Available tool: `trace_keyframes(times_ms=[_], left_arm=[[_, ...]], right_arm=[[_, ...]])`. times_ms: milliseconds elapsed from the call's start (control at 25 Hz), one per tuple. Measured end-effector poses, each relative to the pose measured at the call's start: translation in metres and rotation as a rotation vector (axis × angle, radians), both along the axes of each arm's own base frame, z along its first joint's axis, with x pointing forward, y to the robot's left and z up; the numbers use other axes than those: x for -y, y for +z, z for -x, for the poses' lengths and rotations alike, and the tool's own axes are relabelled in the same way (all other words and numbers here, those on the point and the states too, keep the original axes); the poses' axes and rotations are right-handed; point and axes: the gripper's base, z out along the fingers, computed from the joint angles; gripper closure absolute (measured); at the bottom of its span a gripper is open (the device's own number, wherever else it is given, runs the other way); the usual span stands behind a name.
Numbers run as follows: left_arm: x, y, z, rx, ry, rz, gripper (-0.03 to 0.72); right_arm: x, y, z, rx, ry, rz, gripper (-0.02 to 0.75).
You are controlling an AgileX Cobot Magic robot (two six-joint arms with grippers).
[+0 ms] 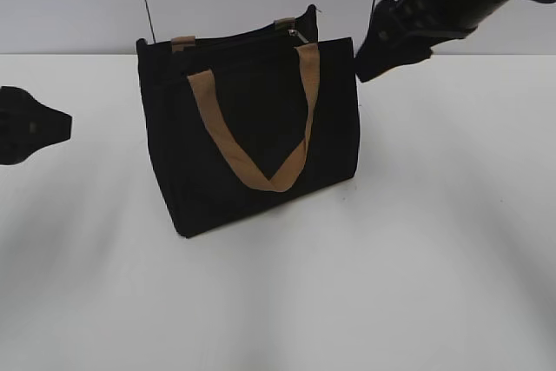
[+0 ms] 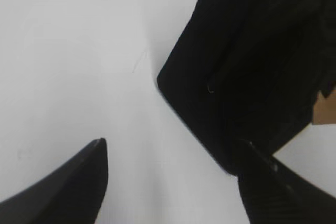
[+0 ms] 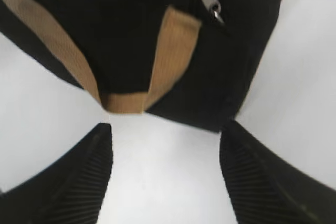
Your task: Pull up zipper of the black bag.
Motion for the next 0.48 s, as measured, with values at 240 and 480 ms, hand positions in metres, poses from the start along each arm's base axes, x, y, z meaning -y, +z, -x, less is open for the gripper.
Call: trace_keyframes(times_ms=[240,480], left_arm=[[-0.006,0.026,0.035,-0.061,-0.056,0.003,0.11],[-0.025,0.051,0.092,-0.054,-0.049,0.005,0.11]], right_arm=[[0.02,0.026,0.037,-0.059,-0.05,0.099,0.251],[0.042,0.032,0.098,-0.074,-0.133,0.085,0.25]])
